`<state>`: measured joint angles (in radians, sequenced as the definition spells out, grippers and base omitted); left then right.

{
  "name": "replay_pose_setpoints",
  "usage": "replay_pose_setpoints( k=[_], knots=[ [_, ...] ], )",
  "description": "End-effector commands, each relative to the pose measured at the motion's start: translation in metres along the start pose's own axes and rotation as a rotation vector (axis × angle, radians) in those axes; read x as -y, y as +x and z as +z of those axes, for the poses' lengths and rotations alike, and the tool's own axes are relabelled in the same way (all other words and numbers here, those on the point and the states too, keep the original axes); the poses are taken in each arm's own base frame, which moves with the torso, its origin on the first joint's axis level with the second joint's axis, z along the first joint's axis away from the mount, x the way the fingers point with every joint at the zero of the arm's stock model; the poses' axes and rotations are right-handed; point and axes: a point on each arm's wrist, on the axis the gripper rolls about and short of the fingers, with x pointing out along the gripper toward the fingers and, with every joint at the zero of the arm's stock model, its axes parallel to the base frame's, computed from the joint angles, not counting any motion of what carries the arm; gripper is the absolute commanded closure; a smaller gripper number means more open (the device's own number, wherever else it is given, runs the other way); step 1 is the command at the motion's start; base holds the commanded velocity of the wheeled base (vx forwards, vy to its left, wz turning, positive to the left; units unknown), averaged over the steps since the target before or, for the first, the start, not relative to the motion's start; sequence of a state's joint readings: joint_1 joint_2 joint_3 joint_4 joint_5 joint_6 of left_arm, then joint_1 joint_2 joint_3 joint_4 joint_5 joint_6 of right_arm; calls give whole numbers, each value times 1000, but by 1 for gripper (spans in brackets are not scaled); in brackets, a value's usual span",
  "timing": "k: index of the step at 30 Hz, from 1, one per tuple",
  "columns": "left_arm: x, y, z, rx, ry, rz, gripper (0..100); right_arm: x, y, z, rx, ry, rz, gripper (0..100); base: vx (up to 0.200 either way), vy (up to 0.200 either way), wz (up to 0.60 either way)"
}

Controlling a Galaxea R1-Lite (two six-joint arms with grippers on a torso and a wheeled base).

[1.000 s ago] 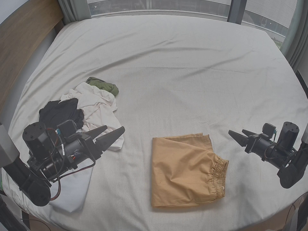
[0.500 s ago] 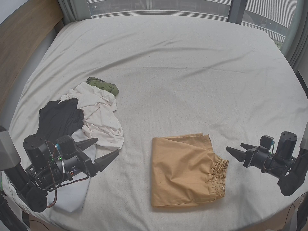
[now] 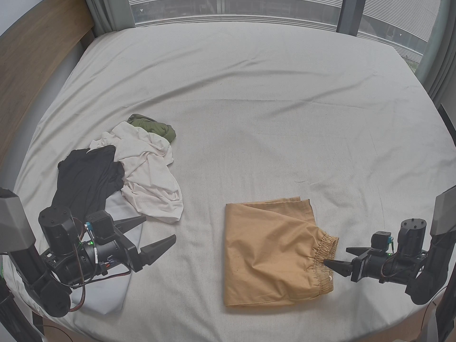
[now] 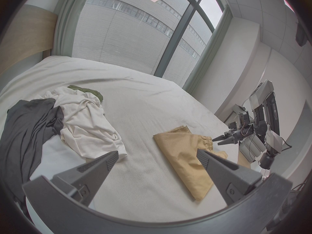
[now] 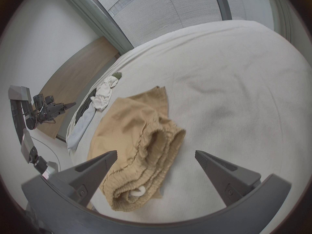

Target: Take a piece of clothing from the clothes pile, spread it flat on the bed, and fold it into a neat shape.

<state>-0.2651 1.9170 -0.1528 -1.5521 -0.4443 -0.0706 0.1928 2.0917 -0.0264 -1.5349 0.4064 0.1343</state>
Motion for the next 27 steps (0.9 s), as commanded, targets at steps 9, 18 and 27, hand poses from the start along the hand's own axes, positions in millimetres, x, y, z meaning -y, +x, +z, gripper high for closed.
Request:
replay_pose_setpoints(
  k=[9,18,27],
  knots=[
    [0,-3,-9,-42,-16,2,0,1,10,-18,-102,47,78,0,0,0,0],
    [0,-2,-9,-40,-15,3,0,1,19,-27,-151,65,105,0,0,0,0],
    [0,-2,-8,-37,-13,2,0,-5,33,-22,-136,114,140,0,0,0,0]
  ],
)
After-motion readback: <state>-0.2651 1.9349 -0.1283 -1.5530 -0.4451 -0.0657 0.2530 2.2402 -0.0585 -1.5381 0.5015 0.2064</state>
